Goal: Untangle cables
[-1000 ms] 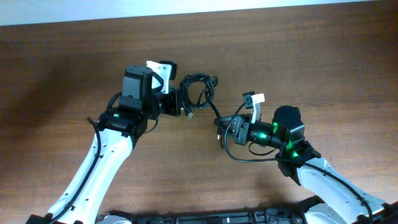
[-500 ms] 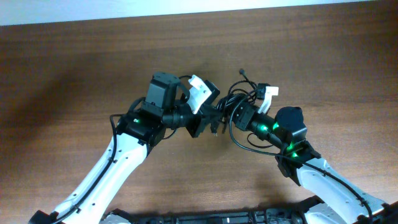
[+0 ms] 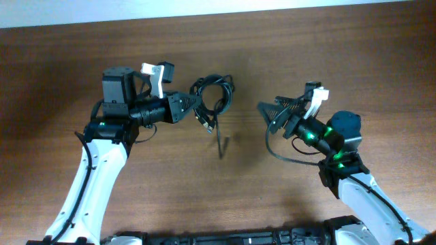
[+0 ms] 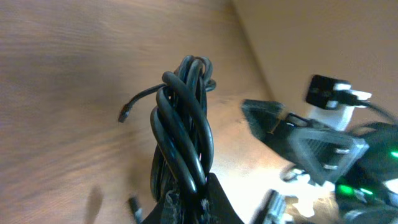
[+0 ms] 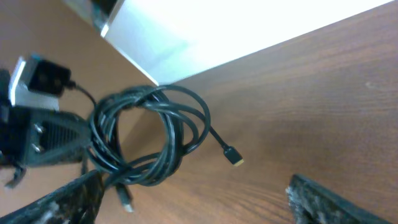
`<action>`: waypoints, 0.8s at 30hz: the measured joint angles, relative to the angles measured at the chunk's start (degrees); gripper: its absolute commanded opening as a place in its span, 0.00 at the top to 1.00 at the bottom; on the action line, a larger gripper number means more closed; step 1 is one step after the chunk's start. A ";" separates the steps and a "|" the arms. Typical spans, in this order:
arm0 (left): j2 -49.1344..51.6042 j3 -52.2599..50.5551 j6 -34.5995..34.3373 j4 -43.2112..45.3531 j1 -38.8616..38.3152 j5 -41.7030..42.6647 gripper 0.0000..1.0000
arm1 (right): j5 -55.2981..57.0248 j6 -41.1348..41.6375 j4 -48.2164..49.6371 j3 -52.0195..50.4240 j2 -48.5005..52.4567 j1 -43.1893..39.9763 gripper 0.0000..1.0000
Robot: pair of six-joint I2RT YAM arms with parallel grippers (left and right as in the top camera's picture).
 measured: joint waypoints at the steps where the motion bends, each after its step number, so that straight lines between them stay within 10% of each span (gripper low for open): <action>1: 0.00 0.00 -0.61 0.02 0.00 2.60 1.00 | -0.46 -2.29 -0.28 0.00 0.22 0.00 0.11; 24: 0.00 -0.02 -6.86 3.98 -5.46 17.66 1.00 | -0.55 -3.41 4.79 -0.02 4.15 0.61 0.19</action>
